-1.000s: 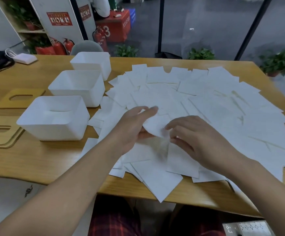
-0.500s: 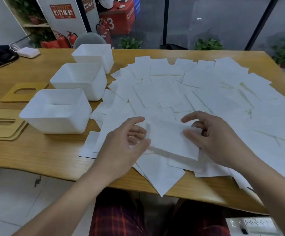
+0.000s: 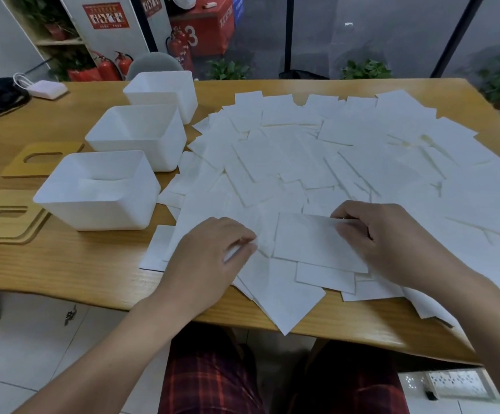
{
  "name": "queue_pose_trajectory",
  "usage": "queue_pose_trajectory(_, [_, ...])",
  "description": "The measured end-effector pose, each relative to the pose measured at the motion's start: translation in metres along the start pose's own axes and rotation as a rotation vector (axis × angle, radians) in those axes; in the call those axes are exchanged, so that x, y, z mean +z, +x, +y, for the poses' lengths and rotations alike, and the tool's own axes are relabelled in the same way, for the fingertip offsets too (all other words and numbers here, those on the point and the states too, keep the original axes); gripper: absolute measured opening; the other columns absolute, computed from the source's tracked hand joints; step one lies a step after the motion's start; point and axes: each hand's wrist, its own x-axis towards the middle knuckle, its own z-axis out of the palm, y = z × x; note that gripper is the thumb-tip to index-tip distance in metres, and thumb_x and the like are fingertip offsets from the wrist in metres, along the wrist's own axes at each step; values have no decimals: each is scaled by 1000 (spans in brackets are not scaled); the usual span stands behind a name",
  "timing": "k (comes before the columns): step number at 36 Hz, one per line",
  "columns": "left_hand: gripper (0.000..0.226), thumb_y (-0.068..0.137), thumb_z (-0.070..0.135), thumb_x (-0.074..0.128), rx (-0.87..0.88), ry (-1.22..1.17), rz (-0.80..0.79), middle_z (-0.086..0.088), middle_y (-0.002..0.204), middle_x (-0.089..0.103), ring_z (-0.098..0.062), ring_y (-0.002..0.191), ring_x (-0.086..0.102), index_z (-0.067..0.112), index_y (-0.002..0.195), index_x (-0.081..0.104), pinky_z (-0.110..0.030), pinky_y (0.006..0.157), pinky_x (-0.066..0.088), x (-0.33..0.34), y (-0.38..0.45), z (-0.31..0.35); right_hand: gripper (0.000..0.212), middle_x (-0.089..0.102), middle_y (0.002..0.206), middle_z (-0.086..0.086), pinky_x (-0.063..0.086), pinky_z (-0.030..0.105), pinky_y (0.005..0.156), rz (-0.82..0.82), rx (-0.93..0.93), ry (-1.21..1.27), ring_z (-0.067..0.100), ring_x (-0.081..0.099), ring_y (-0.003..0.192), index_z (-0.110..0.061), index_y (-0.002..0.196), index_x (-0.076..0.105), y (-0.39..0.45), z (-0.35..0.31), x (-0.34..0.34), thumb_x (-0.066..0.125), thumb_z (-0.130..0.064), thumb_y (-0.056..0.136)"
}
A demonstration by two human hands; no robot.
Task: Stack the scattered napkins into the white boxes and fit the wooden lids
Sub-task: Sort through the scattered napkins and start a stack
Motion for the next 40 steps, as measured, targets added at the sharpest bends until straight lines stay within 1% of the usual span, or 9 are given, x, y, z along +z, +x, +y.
queue_pose_trajectory(3, [13, 104, 33, 72, -44, -97, 33, 23, 108, 74, -5, 108, 67, 29, 111, 81, -21, 92, 52, -3, -1, 1, 11, 67, 93, -17, 48, 25, 73, 16, -16, -70, 4, 62, 86, -34, 108, 69, 1, 2, 3, 63, -26, 105])
queue_pose_trajectory(8, [9, 100, 22, 78, -102, -247, 119, 22, 96, 74, -2, 91, 65, 29, 104, 82, -9, 78, 42, -12, -7, 8, 40, 59, 139, -7, 42, 41, 108, 144, -98, -266, 21, 53, 129, -23, 137, 66, 0, -2, 9, 73, -31, 99])
queue_pose_trajectory(17, [16, 99, 25, 75, 130, -380, 62, 15, 112, 79, -24, 107, 68, 26, 113, 83, -21, 76, 46, -29, -15, 24, 61, 27, 175, -8, 19, 42, 129, 149, -344, -170, 19, 21, 162, -31, 158, 50, 4, -48, 19, 71, -35, 101])
queue_pose_trajectory(19, [18, 100, 23, 75, 165, -392, 37, 14, 114, 79, -24, 108, 68, 26, 116, 82, -28, 75, 48, -29, -15, 24, 43, 38, 170, -5, 20, 45, 128, 193, -418, -181, 23, 27, 160, -28, 142, 66, 8, -52, 21, 74, -32, 101])
queue_pose_trajectory(22, [23, 103, 22, 73, 115, -437, 37, 8, 119, 78, -27, 109, 66, 29, 123, 80, -43, 84, 53, -28, -14, 18, 9, 69, 133, -14, 29, 42, 121, 244, -467, -130, 15, 54, 138, -27, 109, 77, 11, -48, 22, 73, -31, 102])
queue_pose_trajectory(25, [34, 106, 24, 69, 80, -511, 2, 3, 135, 73, -32, 127, 63, 28, 140, 70, -51, 98, 52, -28, -13, 21, 7, 73, 103, -22, 40, 17, 93, 208, -318, -3, 3, 63, 101, -31, 106, 76, 5, -48, 14, 70, -30, 104])
queue_pose_trajectory(28, [53, 99, 25, 73, 103, -514, -3, 8, 139, 71, -29, 135, 61, 28, 150, 59, -43, 101, 50, -25, -10, 33, 10, 73, 96, -18, 40, 19, 67, 175, -215, -1, 8, 65, 87, -35, 105, 75, -3, -52, 7, 66, -34, 106])
queue_pose_trajectory(32, [58, 90, 37, 87, 53, -534, 37, 11, 129, 74, -27, 122, 67, 32, 143, 64, -38, 95, 55, -16, 0, 48, 10, 73, 86, -16, 48, 23, 65, 180, -95, 85, 7, 65, 82, -38, 101, 78, -11, -54, -3, 69, -34, 103])
queue_pose_trajectory(40, [21, 106, 24, 72, -85, -596, -15, 5, 91, 79, -20, 86, 74, 36, 123, 73, -51, 80, 61, 7, 15, 55, 12, 80, 91, -6, 58, 36, 67, 100, 153, 479, 15, 77, 78, -32, 107, 77, -28, -31, -23, 79, -27, 97])
